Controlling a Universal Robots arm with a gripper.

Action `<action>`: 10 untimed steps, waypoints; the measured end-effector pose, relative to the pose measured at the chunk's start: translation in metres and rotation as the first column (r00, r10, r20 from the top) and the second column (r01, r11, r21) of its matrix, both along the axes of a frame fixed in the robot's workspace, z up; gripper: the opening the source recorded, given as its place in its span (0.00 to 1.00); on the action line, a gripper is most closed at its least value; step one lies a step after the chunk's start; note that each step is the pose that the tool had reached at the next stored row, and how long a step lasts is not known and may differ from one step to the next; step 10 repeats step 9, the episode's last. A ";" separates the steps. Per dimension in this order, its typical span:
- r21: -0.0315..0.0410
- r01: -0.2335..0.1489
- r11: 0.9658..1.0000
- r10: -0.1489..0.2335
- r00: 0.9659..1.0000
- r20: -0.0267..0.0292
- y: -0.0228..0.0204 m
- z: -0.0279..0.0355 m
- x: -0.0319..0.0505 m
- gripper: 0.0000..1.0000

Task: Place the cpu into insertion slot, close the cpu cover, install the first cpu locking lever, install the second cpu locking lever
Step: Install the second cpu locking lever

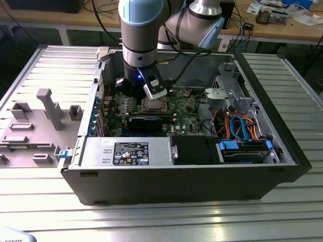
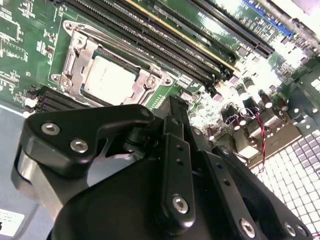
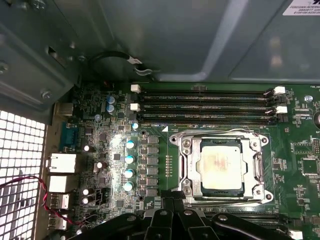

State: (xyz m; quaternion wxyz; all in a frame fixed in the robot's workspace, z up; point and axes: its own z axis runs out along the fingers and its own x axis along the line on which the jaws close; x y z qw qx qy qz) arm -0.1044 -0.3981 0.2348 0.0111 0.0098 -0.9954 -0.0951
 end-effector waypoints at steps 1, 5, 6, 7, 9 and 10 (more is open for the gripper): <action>0.000 0.000 1.000 0.000 1.000 0.000 0.0000 0.0001 0.0000 0.11; 0.000 0.000 1.000 0.000 1.000 0.000 0.0000 0.0002 0.0000 0.11; 0.000 0.000 1.000 0.000 1.000 0.000 0.0000 0.0003 0.0000 0.11; 0.000 0.000 1.000 0.000 1.000 0.000 0.0000 0.0003 0.0000 0.11; 0.000 0.000 1.000 0.000 1.000 0.000 0.0000 0.0004 0.0000 0.11; 0.000 0.000 1.000 0.000 1.000 0.000 0.0000 0.0004 0.0000 0.11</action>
